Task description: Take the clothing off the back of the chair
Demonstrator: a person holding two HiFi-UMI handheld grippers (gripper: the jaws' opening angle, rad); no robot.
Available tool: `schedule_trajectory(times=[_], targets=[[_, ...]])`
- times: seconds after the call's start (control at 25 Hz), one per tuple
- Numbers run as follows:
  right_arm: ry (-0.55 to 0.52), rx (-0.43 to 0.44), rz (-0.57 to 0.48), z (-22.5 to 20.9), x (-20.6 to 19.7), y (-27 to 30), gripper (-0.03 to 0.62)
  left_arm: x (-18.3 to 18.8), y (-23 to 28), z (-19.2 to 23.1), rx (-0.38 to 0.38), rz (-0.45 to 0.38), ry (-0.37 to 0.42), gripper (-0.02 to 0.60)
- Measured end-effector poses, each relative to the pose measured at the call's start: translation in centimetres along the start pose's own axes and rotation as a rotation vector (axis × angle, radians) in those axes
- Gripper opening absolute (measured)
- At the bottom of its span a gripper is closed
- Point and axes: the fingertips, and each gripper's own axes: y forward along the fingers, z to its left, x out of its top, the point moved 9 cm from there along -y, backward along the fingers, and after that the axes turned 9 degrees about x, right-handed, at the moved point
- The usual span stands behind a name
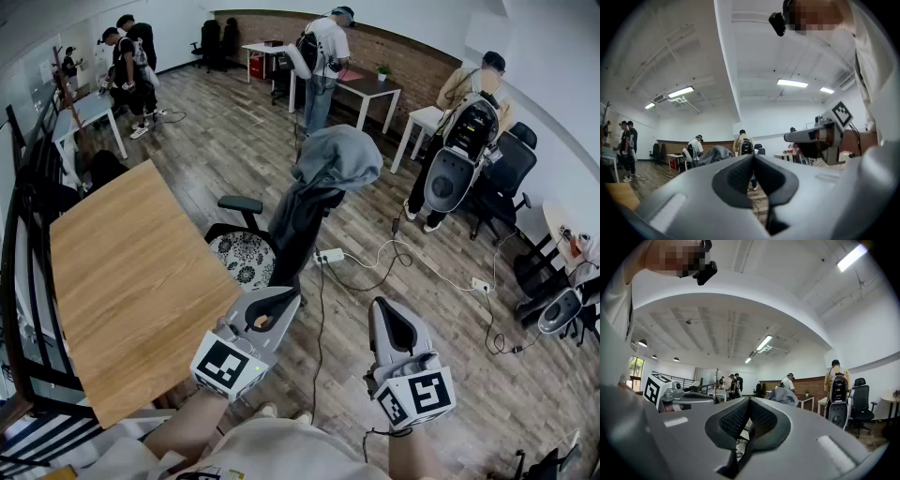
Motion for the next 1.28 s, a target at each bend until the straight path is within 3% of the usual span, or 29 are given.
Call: schedule_trajectory(times=[0.32, 1.28], targets=[[-0.031, 0.008, -0.003, -0.1, -0.2, 0.3, 0.0, -0.1, 0.7, -0.1, -0.008, -0.001, 0.0, 0.002], [0.01, -0.015, 0.026, -1.9, -1.6, -1.1, 0.0, -0.1, 1.1, -2.1, -0.012, 0.032, 0.016, 0.002]])
